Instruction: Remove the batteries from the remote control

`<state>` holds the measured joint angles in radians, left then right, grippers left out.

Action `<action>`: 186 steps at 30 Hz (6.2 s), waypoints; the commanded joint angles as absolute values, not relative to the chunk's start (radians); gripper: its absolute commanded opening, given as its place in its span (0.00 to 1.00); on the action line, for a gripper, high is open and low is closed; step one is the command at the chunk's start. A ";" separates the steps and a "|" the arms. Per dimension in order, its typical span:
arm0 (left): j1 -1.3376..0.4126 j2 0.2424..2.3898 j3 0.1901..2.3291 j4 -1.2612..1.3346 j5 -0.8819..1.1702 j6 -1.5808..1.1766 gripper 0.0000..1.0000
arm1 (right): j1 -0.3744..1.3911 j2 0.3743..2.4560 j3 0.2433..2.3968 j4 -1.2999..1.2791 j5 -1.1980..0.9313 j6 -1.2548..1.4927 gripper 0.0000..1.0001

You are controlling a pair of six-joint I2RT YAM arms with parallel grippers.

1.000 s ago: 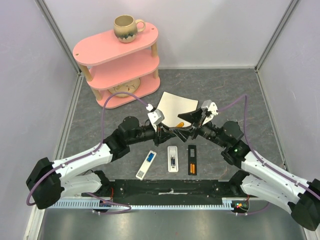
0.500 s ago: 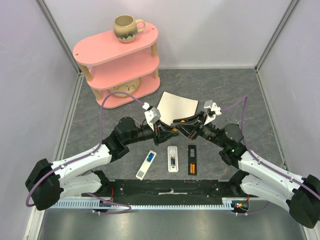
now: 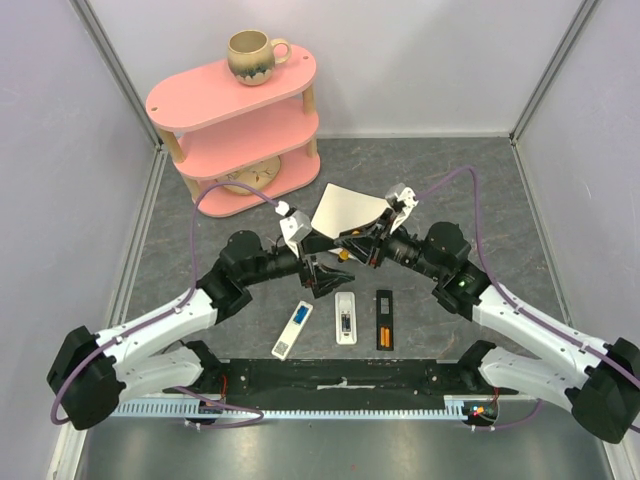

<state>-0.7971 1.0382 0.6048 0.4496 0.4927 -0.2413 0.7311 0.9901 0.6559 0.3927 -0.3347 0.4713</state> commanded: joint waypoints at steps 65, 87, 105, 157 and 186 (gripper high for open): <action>-0.657 1.144 0.630 0.555 0.727 -0.330 0.02 | 0.635 1.081 0.637 0.630 -0.535 0.690 0.38; -0.657 1.112 0.612 0.434 0.694 -0.287 0.73 | 0.635 1.043 0.652 0.402 -0.375 0.583 0.00; -0.865 1.132 0.557 -0.202 0.003 -0.348 0.82 | 0.637 1.040 0.664 0.172 -0.184 0.460 0.00; -0.897 1.715 0.996 -0.163 -0.064 0.085 0.54 | 0.555 1.012 0.678 0.143 -0.156 0.449 0.00; -0.858 1.522 0.606 0.190 -0.164 -0.178 0.17 | 0.554 1.406 0.445 1.089 -0.124 0.588 0.00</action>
